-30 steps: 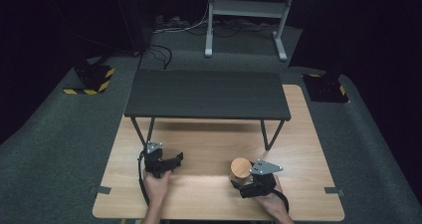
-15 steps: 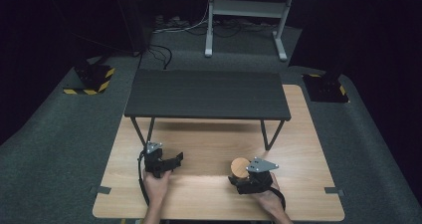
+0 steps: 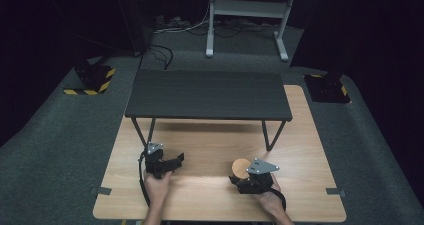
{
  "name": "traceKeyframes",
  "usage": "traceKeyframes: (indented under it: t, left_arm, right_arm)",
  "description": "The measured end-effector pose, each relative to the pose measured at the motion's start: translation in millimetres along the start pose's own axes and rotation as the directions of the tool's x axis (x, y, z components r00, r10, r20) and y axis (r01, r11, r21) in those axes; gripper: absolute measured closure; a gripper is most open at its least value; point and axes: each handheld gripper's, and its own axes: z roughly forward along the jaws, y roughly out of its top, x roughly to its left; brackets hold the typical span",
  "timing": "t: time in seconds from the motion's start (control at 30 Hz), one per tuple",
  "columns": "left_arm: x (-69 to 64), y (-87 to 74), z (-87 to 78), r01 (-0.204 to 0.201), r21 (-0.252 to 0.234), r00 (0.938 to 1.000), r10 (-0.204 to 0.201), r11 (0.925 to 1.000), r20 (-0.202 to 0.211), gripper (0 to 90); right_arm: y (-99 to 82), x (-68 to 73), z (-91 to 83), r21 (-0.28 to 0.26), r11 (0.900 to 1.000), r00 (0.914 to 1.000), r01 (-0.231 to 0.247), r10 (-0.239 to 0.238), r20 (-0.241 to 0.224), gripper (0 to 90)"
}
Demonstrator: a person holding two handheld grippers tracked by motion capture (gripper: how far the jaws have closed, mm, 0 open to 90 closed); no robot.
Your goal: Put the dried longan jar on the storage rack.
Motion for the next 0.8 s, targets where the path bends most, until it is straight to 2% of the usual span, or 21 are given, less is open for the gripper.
traceKeyframes:
  t: [0.8]
  left_arm:
    - [-0.5, 0.4, 0.2, -0.002, 0.001, 1.0, 0.002, 1.0, -0.002, 6.7]
  right_arm:
    - [1.6, -5.3, -5.2, -0.009, 1.0, 0.9999, -0.001, 0.001, -0.012, 25.0]
